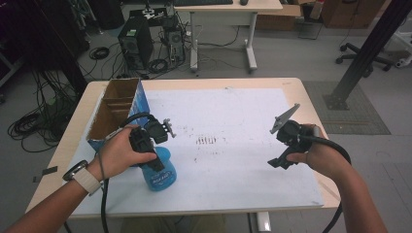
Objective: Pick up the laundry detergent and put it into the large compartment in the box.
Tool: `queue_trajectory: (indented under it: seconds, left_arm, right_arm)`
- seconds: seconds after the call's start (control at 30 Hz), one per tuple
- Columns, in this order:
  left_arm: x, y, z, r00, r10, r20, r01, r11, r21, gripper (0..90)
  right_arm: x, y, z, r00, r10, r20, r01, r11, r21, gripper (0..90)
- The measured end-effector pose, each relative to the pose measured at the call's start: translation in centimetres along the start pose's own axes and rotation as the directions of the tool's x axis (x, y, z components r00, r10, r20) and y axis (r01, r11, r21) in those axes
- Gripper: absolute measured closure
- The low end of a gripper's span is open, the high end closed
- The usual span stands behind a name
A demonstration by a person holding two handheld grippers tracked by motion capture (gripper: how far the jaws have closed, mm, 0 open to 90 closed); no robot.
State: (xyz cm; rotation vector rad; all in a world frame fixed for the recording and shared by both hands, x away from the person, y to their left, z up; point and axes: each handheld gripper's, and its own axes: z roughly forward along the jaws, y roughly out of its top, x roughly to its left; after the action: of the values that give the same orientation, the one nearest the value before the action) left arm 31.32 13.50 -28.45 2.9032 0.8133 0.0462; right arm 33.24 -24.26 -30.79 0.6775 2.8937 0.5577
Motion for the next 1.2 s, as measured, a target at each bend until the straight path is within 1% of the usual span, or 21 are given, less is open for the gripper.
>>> queue_trajectory:
  seconds: [0.23, 0.33, 0.47, 0.73, 1.0, 1.2]
  left_arm:
    - [0.0, 0.0, -0.1, 1.0, 0.005, -0.004, -0.005, 1.0, 0.0, 37.2]
    - [0.0, 0.1, -0.2, 0.9999, 0.005, -0.012, -0.005, 1.0, 0.002, 37.3]
    - [0.0, 0.1, -0.6, 0.9998, -0.001, -0.022, 0.001, 1.0, 0.0, 37.3]
    - [0.1, 0.0, -1.2, 0.9997, -0.019, -0.015, 0.018, 0.9998, -0.012, 37.3]
    - [0.2, 0.0, -2.0, 0.9989, -0.035, -0.031, 0.034, 0.9994, -0.01, 37.2]
    - [0.2, -0.1, -2.6, 0.9984, -0.046, -0.035, 0.045, 0.9989, -0.016, 37.3]
  right_arm:
    - [0.0, -0.1, -0.2, 1.0, 0.001, 0.003, -0.001, 1.0, 0.001, 9.0]
    - [0.0, -0.2, -0.2, 1.0, 0.002, 0.003, -0.002, 1.0, -0.002, 9.0]
    - [0.0, -0.3, -0.2, 1.0, 0.006, 0.003, -0.006, 1.0, -0.003, 9.0]
    - [0.0, -0.2, -0.2, 1.0, 0.004, 0.002, -0.004, 1.0, -0.004, 9.0]
    - [0.1, -0.1, -0.3, 1.0, 0.002, 0.003, -0.002, 1.0, -0.004, 9.0]
    - [0.1, -0.3, -0.4, 1.0, 0.002, 0.005, -0.002, 1.0, -0.008, 9.0]
